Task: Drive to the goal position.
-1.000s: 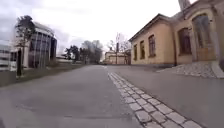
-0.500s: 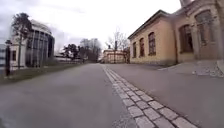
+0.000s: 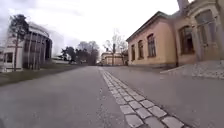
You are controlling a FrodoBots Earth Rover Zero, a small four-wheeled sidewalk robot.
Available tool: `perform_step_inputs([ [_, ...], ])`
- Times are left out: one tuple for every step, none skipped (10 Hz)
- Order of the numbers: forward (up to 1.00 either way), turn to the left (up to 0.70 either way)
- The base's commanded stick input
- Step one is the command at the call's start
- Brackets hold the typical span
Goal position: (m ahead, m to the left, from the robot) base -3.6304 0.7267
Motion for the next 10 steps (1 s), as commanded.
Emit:
perform_step_inputs([
  [1.00,0.32],
  [1.00,0.14],
  [1.00,0.00],
  [1.00,0.00],
  [1.00,0.00],
  [1.00,0.00],
  [1.00,0.00],
  [1.00,0.00],
  [1.00,0.00],
  [1.00,0.00],
])
